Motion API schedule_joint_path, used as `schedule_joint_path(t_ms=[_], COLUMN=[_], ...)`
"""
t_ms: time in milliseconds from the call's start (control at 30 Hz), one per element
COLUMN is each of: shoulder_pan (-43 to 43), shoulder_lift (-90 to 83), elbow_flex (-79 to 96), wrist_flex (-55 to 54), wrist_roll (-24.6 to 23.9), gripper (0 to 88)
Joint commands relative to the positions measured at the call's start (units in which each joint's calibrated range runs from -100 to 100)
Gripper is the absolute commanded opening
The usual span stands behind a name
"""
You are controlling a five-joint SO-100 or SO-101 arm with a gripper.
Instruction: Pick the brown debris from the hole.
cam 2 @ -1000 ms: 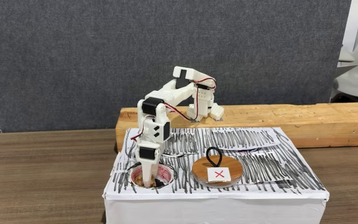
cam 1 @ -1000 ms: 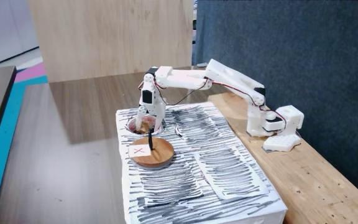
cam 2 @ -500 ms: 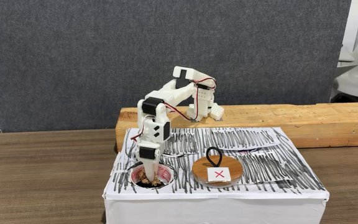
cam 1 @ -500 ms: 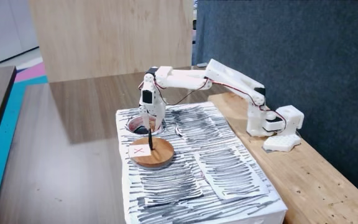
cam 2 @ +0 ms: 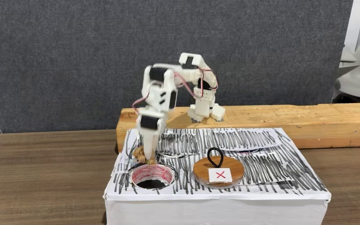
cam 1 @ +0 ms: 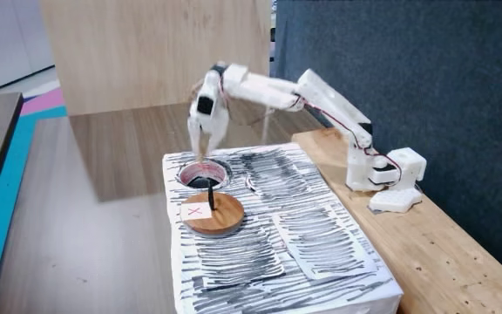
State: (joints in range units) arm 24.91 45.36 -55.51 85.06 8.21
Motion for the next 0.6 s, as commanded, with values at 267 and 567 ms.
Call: schedule_joint_path(t_ms=[267,567], shoulder_pan=[-2.3,-2.5], shoulder_lift=[-21.3,-42.7], elbow_flex=[0.0,10.1], wrist_flex=[14.0,13.9], wrist_roll=[-0.1,0.3], gripper=[1.2,1.2])
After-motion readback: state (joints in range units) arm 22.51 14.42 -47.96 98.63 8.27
